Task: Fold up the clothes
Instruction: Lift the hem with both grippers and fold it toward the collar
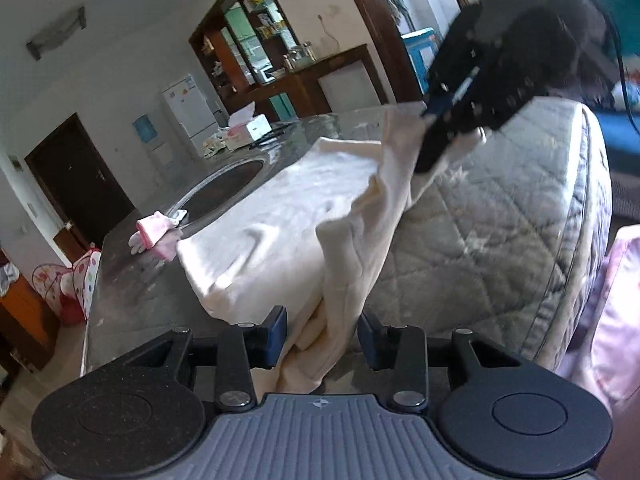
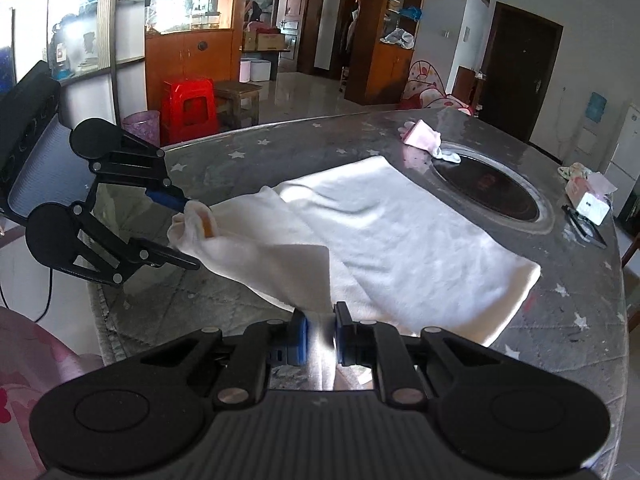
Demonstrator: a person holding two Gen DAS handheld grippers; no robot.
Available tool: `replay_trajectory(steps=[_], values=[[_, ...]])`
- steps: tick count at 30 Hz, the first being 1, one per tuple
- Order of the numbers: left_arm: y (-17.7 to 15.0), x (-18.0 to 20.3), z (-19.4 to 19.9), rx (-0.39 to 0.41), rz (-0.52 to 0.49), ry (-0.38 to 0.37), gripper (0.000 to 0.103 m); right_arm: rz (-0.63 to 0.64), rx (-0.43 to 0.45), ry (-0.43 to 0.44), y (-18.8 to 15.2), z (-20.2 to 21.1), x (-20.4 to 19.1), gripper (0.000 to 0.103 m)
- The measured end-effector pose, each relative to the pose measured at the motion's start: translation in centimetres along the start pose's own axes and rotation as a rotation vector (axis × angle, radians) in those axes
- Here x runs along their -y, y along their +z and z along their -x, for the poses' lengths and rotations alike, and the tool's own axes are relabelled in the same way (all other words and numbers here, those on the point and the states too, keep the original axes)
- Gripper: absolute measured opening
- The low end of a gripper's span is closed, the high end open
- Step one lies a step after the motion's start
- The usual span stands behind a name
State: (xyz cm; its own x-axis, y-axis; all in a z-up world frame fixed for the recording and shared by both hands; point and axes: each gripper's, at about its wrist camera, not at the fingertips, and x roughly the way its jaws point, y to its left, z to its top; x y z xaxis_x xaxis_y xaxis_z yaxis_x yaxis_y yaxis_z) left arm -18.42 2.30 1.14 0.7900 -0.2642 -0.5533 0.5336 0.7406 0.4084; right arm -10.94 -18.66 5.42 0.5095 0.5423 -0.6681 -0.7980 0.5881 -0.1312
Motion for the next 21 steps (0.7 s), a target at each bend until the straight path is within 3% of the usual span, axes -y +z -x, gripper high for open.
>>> replay_trajectory(steps=[1,2,5,10,21], values=[[-0.1,-0.2,-0.1,-0.004,0.006,-0.007,0.034,0.004,0.0,-0.006,0.0,0.0,-0.1,0.012],[-0.2,-0.5,-0.2,-0.009,0.016,-0.014,0.022,0.009,0.0,-0.011,-0.1,0.0,-0.1,0.012],[-0.4,-1.3,0.1,-0.002,0.059,-0.021,0.013,0.018,0.004,-0.027,-0.4,0.0,-0.6,0.011],[0.2,-2.3,1.8,0.033,0.126,-0.034,0.011,0.01,0.023,-0.019,-0.9,0.7,-1.0,0.009],[2.1,-1.6,8.7,0.092,0.218,-0.076,0.01,0.014,0.066,0.064,-1.2,7.5,-2.5,0.009]])
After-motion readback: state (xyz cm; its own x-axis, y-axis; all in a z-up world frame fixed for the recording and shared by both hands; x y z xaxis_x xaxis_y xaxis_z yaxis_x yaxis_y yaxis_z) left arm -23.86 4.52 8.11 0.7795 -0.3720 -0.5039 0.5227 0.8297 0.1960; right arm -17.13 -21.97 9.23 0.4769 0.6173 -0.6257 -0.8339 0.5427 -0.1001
